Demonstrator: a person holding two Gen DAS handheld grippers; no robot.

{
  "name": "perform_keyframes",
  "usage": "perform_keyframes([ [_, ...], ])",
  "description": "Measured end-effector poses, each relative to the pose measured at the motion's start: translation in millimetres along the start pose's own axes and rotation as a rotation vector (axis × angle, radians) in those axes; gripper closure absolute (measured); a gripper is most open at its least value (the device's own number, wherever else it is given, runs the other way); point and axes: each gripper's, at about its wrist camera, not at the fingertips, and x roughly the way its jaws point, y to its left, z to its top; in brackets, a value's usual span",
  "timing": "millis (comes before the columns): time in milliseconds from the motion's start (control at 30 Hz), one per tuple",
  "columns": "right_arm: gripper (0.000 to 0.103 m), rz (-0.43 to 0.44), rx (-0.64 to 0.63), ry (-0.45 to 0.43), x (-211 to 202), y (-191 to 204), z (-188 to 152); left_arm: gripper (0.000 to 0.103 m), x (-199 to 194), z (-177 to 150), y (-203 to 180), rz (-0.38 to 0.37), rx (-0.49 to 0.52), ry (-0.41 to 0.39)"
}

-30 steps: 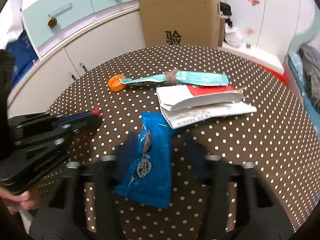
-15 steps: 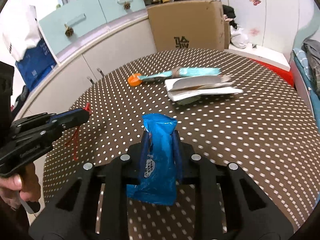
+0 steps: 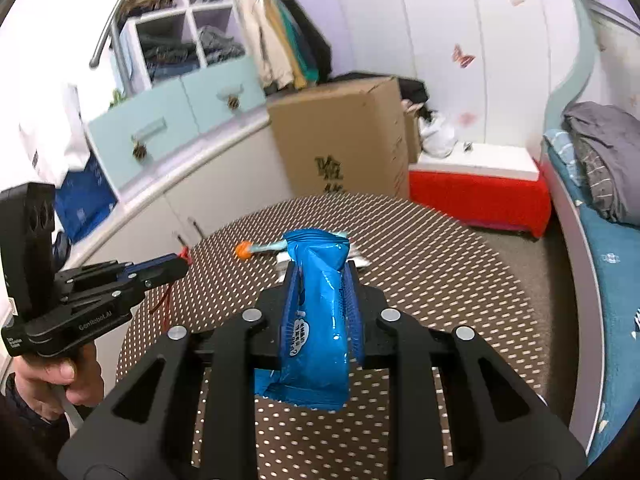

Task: Collect trash
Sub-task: 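Carry the blue wrapper and red string to the wastebasket and release both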

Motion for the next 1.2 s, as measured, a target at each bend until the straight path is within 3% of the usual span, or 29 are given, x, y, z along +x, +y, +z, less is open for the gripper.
perform_keyframes([
  [400, 0.08, -0.111, 0.103, -0.163, -83.1, -76.4, 10.9, 0.096, -1.4, 40.3, -90.3, -0.122, 0.128, -0.069],
  [700, 0.08, -0.255, 0.233, -0.219, -136.9, -156.9, -10.6, 0.096, 22.4, 50.1, -170.7, -0.25, 0.213, -0.049],
  [933, 0.08, -0.369, 0.368, -0.164, -143.1, -231.3, -49.0, 0.096, 55.7, 46.2, -232.2, -0.325, 0.268, 0.006],
  [1200, 0.08, -0.433, 0.566, -0.02, -109.6, -312.5, -117.1, 0.096, 107.5, 32.5, -294.8, -0.376, 0.327, 0.097],
])
